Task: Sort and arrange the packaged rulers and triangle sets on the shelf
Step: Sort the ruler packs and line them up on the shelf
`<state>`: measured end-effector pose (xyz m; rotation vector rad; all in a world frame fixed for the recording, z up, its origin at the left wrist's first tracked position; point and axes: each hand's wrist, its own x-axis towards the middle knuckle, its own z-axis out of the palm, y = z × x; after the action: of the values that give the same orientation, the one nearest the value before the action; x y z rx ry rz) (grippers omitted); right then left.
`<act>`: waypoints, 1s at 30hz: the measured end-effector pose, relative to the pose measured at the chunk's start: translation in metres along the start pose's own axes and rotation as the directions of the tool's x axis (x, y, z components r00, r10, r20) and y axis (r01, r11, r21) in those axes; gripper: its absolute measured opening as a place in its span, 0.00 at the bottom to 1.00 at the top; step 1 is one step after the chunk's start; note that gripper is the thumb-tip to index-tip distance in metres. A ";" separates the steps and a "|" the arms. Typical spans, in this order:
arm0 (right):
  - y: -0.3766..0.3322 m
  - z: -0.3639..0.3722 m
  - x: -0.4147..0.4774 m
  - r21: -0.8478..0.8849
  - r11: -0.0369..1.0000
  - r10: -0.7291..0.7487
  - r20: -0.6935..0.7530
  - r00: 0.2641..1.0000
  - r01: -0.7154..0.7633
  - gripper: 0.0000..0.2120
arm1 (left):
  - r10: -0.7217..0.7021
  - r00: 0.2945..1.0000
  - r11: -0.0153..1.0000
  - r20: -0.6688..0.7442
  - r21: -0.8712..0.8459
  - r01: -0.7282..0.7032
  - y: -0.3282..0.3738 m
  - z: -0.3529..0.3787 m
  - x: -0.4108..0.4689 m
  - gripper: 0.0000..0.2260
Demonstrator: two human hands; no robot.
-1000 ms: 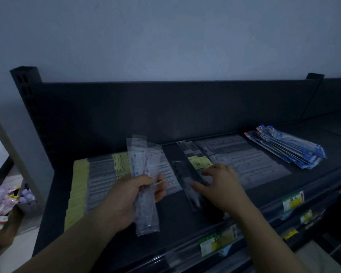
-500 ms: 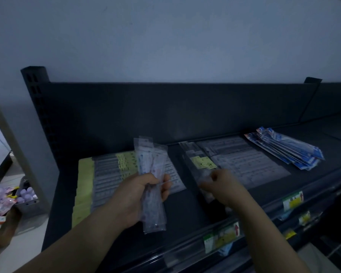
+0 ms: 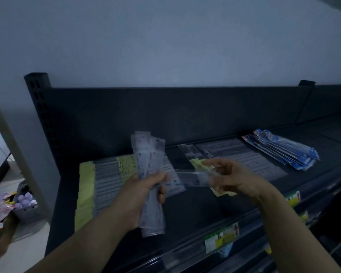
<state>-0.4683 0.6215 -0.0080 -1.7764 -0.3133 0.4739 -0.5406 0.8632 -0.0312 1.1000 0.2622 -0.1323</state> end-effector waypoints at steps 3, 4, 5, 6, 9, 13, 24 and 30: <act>0.006 0.006 0.001 0.376 0.926 0.034 -0.178 0.983 0.036 0.27 | 0.030 0.997 0.995 -0.072 -0.093 -0.037 0.003 0.000 0.002 0.07; 0.008 0.010 0.002 0.457 0.888 0.062 -0.201 0.978 0.037 0.26 | 0.055 0.995 0.993 -0.084 -0.097 -0.063 0.004 0.000 0.003 0.06; 0.009 0.014 0.003 0.505 0.862 0.091 -0.210 0.973 0.028 0.25 | 0.070 0.994 0.991 -0.089 -0.105 -0.079 0.004 0.000 0.003 0.06; 0.010 0.019 0.005 0.522 0.853 0.117 -0.218 0.969 0.015 0.22 | 0.073 0.993 0.990 -0.088 -0.114 -0.082 0.003 0.001 0.002 0.06; 0.012 0.030 0.014 0.526 0.851 0.145 -0.247 0.958 0.007 0.10 | 0.027 0.999 0.994 -0.023 -0.104 -0.029 0.002 0.005 -0.002 0.10; 0.011 0.031 0.017 0.492 0.869 0.107 -0.267 0.958 0.041 0.03 | -0.030 0.996 1.000 0.081 -0.005 0.030 0.000 0.007 -0.007 0.07; -0.006 0.015 0.007 0.231 0.941 -0.162 -0.338 0.927 0.249 0.24 | -0.067 0.997 0.996 0.039 0.061 0.065 -0.002 0.005 -0.005 0.14; 0.006 0.033 0.019 0.539 0.778 -0.034 -0.476 0.879 0.322 0.33 | -0.050 0.994 0.998 0.093 0.027 0.048 -0.004 0.015 -0.008 0.13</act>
<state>-0.4673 0.6568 -0.0235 -1.1490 0.0042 -0.0029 -0.5474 0.8477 -0.0254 1.1092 0.2040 -0.2312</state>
